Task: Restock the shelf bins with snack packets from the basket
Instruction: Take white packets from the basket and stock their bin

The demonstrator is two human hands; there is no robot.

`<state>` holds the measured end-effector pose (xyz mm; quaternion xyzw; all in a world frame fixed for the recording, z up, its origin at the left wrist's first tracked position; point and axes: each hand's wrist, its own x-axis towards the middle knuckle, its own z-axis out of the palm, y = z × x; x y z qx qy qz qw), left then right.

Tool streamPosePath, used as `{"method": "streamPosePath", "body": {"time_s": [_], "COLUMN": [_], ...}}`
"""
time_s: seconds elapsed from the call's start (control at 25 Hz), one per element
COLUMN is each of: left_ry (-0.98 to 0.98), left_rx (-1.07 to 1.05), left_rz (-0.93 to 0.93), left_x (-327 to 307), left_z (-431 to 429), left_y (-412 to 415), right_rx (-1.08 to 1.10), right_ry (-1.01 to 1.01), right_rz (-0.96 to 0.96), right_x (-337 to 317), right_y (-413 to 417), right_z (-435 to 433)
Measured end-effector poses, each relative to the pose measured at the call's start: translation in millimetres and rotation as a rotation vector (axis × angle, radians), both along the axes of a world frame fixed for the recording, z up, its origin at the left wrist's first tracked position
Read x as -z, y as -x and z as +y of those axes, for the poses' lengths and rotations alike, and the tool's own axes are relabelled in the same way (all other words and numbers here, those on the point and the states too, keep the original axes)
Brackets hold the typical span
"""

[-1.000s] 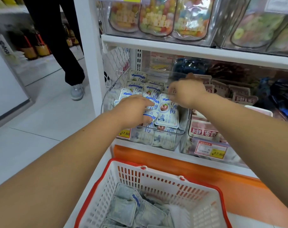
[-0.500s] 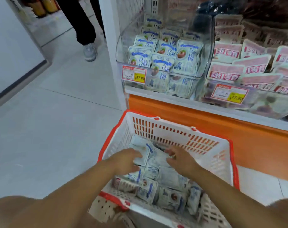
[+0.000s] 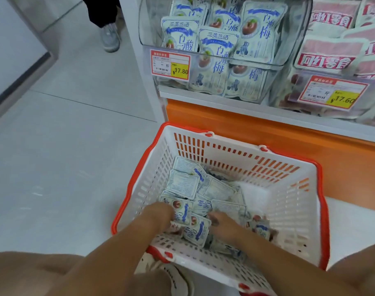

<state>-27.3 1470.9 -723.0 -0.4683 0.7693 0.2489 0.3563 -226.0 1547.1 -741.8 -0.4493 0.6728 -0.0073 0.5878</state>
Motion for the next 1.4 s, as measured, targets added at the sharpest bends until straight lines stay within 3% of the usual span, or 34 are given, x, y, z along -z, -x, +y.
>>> {"method": "streamPosePath", "body": {"time_s": [0.16, 0.28, 0.48, 0.68, 0.76, 1.12, 1.24, 1.4], "left_ry": [0.003, 0.006, -0.205, -0.521, -0.564, -0.576, -0.494, -0.238], "left_rx": [-0.103, -0.228, -0.784, -1.197, -1.268, -1.308, -1.262, -1.009], "left_rz": [0.106, 0.239, 0.692, 0.954, 1.04, 1.183, 1.2, 1.246], "left_x": [-1.2, -4.2, -25.9, -64.3, -73.4, -102.9, -122.5, -185.6], "left_z": [0.3, 0.3, -1.8, -5.0, -0.4, 26.5, 28.4, 11.8], "left_y": [-2.7, -2.3, 12.5, 38.3, 46.2, 78.8, 83.2, 86.2], "right_rx": [0.082, 0.159, 0.479, 0.683, 0.782, 0.82, 0.695, 0.501], "right_ry": [-0.07, 0.021, 0.132, 0.226, 0.238, 0.331, 0.413, 0.653], "right_rz": [0.047, 0.089, -0.181, -0.443, -0.59, -0.652, -0.58, -0.334], "right_x": [16.8, 12.6, -35.6, -82.5, -90.8, -122.0, -146.0, -221.5], "right_y": [-17.1, -18.0, 16.2, 36.3, 40.2, 55.7, 58.3, 59.5], "right_z": [-5.0, -6.3, -21.2, -14.8, -6.8, 18.5, 16.9, -0.5]}}
